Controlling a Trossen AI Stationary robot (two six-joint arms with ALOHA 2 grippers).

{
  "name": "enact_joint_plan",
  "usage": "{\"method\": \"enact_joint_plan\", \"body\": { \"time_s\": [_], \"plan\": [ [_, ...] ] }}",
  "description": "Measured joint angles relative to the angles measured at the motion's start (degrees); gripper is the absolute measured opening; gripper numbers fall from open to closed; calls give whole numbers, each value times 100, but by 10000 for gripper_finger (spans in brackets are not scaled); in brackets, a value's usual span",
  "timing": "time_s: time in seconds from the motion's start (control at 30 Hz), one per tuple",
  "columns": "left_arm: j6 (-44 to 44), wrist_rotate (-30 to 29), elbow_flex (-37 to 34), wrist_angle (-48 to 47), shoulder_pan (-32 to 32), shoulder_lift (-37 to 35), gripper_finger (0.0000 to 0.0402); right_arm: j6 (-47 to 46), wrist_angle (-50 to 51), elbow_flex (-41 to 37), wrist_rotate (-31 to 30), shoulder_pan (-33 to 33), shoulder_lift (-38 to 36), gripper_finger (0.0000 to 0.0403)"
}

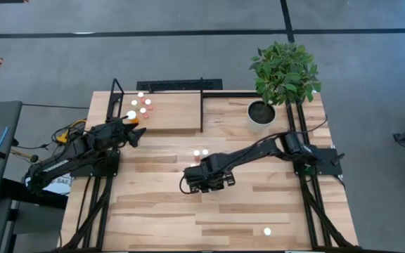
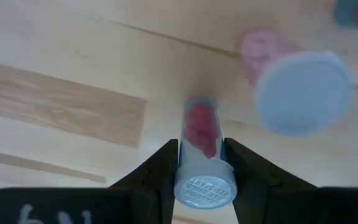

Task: Pick and place medicine bottles onto shelf by color
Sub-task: Move the blue pill bottle to the center

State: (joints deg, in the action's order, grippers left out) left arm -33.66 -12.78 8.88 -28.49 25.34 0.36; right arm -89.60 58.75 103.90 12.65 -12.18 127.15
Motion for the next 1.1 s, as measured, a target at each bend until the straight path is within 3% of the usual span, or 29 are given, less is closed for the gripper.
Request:
{"method": "enact_joint_plan", "body": {
  "time_s": [0.5,1.1],
  "plan": [
    [-1,0,0,0,-1,0,309,14,87,18,-306,-47,-28,144],
    [-1,0,1,0,0,0,309,-101,357,17,-390,-171,-28,177]
  ]
}}
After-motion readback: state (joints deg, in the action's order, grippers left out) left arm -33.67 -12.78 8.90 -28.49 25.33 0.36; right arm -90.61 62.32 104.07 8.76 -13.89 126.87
